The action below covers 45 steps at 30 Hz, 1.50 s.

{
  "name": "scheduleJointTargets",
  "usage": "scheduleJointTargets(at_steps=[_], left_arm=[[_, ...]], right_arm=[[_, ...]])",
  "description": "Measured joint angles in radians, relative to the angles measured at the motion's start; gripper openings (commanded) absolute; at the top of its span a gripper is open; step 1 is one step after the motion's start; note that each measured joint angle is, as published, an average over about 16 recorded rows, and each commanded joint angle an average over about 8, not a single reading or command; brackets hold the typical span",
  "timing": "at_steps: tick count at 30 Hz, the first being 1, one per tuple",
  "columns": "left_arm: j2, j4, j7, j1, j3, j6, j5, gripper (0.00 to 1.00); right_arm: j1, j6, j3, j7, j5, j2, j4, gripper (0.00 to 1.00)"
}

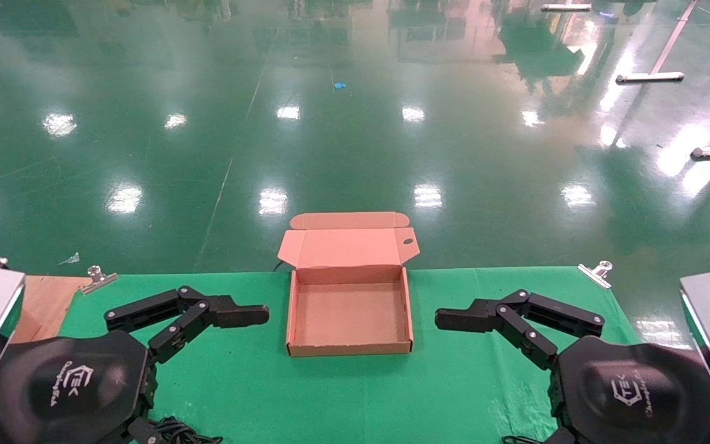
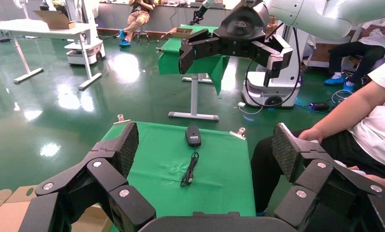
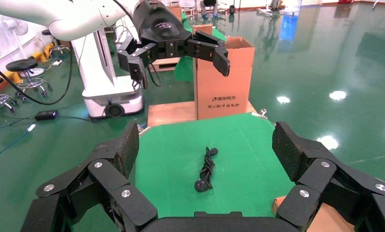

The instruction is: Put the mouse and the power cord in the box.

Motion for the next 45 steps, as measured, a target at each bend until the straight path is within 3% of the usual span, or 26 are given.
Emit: scheduleJointTargets(at_steps=[23, 28, 35, 45], left_arm=[[0.0, 0.0, 0.0, 0.0, 0.0, 0.0, 0.0, 1.0], [0.003, -0.004, 0.0, -0.01, 0.013, 0.004, 0.027, 1.0], [0.02, 0.017, 0.011, -0.064, 0.063, 0.024, 0.136, 1.0], [0.07, 0.142, 0.103, -0.225, 0.227, 0.067, 0.474, 1.0]], right_arm=[[0.0, 0.0, 0.0, -0.001, -0.002, 0.001, 0.001, 1.0], [0.012, 0.005, -0.01, -0.013, -0.047, 0.006, 0.007, 1.0], [0.062, 0.014, -0.055, -0.047, -0.201, 0.011, 0.006, 1.0], [0.208, 0.021, -0.2, -0.109, -0.614, -0.037, -0.037, 1.0]])
